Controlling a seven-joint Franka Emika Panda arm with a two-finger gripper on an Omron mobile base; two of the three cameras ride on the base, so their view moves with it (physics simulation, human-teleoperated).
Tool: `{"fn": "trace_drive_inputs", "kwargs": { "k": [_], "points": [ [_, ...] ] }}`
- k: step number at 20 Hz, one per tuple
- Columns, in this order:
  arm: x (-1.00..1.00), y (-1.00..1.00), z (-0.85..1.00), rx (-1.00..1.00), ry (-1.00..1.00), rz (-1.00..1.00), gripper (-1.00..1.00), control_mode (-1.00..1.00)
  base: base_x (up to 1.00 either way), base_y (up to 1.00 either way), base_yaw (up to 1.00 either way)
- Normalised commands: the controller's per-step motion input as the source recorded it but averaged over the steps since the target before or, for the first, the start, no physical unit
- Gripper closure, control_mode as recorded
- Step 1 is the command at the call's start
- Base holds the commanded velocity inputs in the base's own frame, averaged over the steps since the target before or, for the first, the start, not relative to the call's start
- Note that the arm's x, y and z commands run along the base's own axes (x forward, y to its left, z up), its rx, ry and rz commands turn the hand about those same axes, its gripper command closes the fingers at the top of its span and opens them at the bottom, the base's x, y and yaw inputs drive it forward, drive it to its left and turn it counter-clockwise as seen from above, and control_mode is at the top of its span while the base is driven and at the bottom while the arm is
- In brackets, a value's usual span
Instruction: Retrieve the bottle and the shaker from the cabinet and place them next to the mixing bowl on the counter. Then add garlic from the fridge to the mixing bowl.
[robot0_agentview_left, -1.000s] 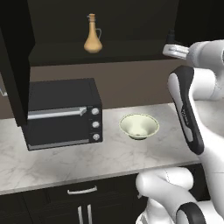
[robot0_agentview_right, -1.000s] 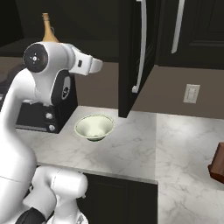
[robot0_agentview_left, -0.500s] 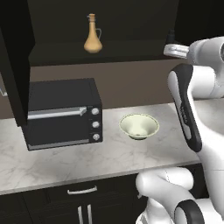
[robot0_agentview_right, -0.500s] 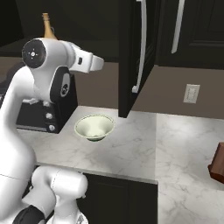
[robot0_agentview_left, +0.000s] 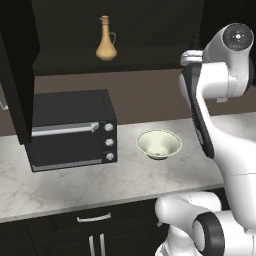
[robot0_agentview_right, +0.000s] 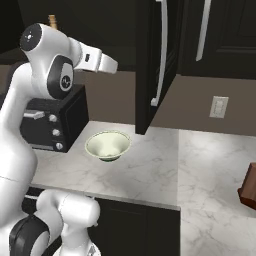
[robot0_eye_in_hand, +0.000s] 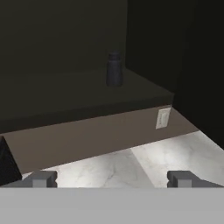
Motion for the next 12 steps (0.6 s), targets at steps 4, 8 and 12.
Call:
{"fn": "trace_drive_inputs", "kwargs": {
  "k": [4, 8, 12],
  "points": [
    [0.36, -0.29, -0.01, 0.0, 0.02, 0.0, -1.0, -1.0, 0.0, 0.0, 0.0],
    [0.35, -0.39, -0.1, 0.0, 0.0, 0.0, -1.0, -1.0, 0.0, 0.0, 0.0],
    [0.4, -0.35, -0.02, 0.0, 0.0, 0.0, -1.0, -1.0, 0.0, 0.0, 0.0]
  ]
}}
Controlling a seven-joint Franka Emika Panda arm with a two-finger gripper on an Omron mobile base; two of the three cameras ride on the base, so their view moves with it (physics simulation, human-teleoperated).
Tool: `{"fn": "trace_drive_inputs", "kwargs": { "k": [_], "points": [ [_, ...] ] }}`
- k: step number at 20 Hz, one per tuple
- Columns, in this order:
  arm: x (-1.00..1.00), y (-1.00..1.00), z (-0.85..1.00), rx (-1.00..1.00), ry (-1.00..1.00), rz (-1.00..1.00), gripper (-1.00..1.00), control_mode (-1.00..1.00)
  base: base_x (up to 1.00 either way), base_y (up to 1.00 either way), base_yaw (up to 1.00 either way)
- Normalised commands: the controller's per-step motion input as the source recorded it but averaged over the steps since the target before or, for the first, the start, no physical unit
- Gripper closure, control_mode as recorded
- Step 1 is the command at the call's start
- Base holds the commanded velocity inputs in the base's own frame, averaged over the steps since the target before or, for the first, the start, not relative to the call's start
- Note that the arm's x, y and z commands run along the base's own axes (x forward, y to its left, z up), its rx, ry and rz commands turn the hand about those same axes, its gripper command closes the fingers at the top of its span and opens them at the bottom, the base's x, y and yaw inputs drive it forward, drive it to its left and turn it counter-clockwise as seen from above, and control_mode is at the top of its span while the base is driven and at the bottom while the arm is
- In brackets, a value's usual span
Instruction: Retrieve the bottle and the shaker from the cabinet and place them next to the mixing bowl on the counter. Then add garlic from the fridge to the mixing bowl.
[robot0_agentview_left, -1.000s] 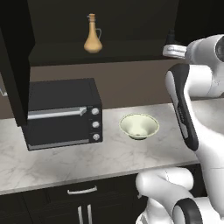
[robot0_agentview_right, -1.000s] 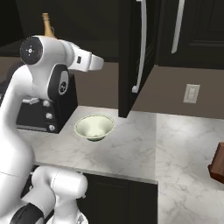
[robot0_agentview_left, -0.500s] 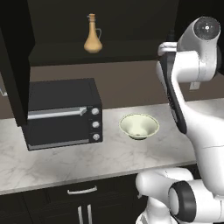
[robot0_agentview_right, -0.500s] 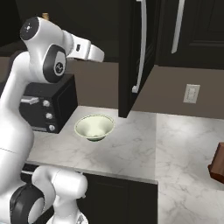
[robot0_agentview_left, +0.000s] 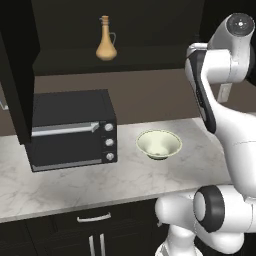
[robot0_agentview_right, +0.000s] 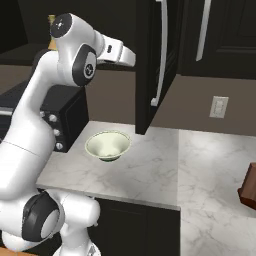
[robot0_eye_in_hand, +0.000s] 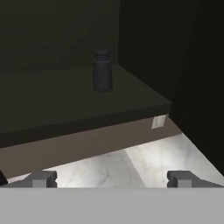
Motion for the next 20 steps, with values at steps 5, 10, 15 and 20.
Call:
{"fn": "trace_drive_inputs", "kwargs": {
  "k": [5, 10, 15, 20],
  "points": [
    [0.4, -0.14, 0.0, 0.0, 0.0, 0.0, -1.0, -1.0, 0.0, 0.0, 0.0],
    [0.31, -0.06, 0.0, 0.0, -0.01, 0.0, -1.0, -1.0, 0.0, 0.0, 0.0],
    [0.22, 0.0, -0.02, 0.02, -0.05, 0.0, -1.0, -1.0, 0.0, 0.0, 0.0],
    [0.31, -0.02, 0.0, 0.02, -0.01, 0.0, -1.0, -1.0, 0.0, 0.0, 0.0]
  ]
}}
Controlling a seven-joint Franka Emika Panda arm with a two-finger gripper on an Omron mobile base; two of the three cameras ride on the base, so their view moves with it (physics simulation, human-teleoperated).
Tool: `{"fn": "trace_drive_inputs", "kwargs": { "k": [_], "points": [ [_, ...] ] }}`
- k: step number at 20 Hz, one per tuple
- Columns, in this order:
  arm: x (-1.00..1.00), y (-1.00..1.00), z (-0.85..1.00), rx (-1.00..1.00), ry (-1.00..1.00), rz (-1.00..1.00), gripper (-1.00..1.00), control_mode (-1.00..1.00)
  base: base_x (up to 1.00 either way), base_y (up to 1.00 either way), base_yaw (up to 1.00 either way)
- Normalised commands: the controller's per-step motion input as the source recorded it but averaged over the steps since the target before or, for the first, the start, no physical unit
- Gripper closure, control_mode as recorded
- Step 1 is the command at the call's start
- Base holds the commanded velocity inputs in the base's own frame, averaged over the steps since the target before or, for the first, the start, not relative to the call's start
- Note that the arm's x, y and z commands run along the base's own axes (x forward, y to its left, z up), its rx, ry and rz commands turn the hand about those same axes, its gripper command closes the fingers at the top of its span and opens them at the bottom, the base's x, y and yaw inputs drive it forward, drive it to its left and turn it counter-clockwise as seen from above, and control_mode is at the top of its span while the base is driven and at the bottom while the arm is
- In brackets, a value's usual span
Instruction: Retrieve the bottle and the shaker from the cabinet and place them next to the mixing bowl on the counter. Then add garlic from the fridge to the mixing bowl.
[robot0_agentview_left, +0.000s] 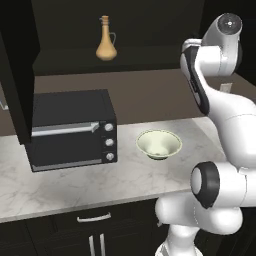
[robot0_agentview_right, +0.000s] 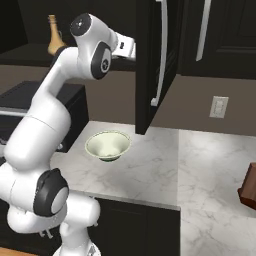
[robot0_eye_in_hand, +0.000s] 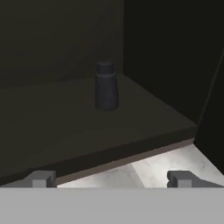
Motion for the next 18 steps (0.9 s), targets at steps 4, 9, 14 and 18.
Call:
{"fn": "trace_drive_inputs", "kwargs": {
  "k": [4, 9, 14, 18],
  "points": [
    [0.36, -0.11, 0.0, 0.02, 0.0, 0.0, -1.0, -1.0, 0.0, 0.0, 0.0],
    [0.32, -0.22, 0.0, 0.0, 0.0, 0.02, -1.0, -1.0, 0.0, 0.0, 0.0],
    [0.23, -0.11, 0.0, 0.0, 0.0, 0.01, -1.0, -1.0, 0.0, 0.0, 0.0],
    [0.26, 0.0, 0.0, 0.0, 0.0, 0.01, -1.0, -1.0, 0.0, 0.0, 0.0]
  ]
}}
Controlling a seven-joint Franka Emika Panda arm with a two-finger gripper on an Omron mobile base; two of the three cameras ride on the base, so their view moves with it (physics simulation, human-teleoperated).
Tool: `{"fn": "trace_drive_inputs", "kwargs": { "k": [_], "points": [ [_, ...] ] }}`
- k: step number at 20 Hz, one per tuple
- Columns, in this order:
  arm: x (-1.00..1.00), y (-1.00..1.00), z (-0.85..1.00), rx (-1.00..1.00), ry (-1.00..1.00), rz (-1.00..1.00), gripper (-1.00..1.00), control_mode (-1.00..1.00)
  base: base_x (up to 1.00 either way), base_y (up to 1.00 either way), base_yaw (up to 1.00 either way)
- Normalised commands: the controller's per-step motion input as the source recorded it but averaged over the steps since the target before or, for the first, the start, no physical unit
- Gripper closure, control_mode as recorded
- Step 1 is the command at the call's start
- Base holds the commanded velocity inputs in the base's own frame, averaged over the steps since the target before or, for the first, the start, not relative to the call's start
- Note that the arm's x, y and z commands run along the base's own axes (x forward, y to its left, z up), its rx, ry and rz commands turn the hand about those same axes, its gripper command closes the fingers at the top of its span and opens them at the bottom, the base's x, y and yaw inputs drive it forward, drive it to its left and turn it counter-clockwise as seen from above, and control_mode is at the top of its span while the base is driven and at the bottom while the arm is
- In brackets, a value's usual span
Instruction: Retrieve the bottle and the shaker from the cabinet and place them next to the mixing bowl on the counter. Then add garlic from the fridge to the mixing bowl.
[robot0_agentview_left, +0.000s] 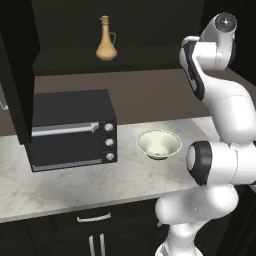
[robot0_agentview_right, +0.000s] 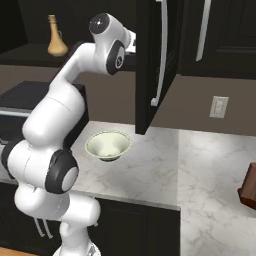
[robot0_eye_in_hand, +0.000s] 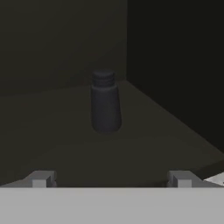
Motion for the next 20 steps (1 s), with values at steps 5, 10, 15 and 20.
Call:
{"fn": "trace_drive_inputs", "kwargs": {
  "k": [5, 10, 15, 20],
  "points": [
    [0.19, -0.06, 0.0, 0.0, 0.0, 0.01, -1.0, -1.0, 0.0, 0.0, 0.0],
    [0.24, -0.09, 0.0, 0.0, 0.0, 0.01, -1.0, -1.0, 0.0, 0.0, 0.0],
    [0.29, -0.11, 0.0, 0.0, 0.0, 0.01, -1.0, -1.0, 0.0, 0.0, 0.0],
    [0.28, -0.09, 0.0, 0.0, 0.0, 0.01, -1.0, -1.0, 0.0, 0.0, 0.0]
  ]
}}
